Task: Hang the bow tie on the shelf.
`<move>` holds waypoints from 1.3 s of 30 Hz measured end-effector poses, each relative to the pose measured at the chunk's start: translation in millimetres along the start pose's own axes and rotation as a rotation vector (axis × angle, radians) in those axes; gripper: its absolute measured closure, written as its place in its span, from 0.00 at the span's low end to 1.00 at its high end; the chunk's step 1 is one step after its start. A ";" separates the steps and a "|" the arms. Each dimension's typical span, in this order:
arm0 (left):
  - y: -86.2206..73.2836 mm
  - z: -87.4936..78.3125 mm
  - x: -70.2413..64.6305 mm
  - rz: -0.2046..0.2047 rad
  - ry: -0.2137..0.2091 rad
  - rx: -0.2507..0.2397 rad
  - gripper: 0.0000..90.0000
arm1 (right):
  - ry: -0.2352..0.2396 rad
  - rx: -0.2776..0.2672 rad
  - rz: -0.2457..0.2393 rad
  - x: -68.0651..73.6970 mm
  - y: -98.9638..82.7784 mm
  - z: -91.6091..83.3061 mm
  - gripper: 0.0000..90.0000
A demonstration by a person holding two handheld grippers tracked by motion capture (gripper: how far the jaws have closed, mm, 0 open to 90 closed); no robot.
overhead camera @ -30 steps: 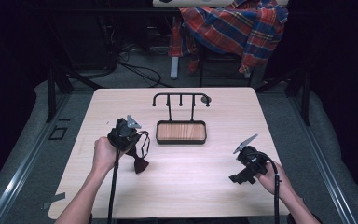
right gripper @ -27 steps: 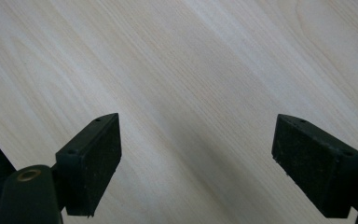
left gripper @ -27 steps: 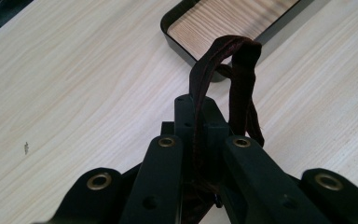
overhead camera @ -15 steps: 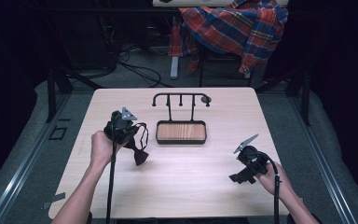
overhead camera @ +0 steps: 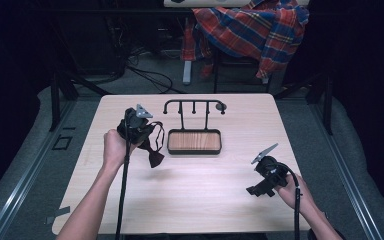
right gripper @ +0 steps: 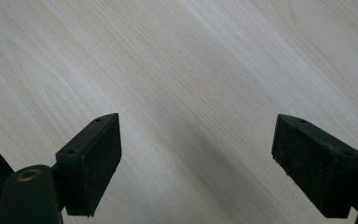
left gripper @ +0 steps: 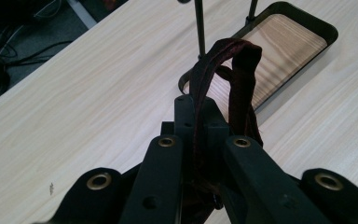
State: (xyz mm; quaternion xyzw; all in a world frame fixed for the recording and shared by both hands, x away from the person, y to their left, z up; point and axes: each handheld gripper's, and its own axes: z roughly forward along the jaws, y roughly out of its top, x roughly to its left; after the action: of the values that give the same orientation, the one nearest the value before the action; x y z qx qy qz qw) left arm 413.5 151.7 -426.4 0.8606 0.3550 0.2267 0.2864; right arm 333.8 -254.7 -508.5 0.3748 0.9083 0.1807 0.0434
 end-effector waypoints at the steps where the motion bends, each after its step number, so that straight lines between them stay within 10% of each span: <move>1: 0.0 0.0 0.0 0.000 0.000 0.000 0.98 | 0.000 0.000 0.000 0.0 0.0 0.0 0.17; 39: 62.4 7.8 16.4 0.029 0.026 -0.019 0.98 | 0.025 0.022 -0.009 -0.1 0.1 1.4 0.17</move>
State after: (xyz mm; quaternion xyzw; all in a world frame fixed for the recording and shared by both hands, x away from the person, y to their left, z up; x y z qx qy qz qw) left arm 458.7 124.8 -388.2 0.8598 0.3442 0.2452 0.2868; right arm 334.3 -254.3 -509.8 0.3686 0.9124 0.1753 0.0288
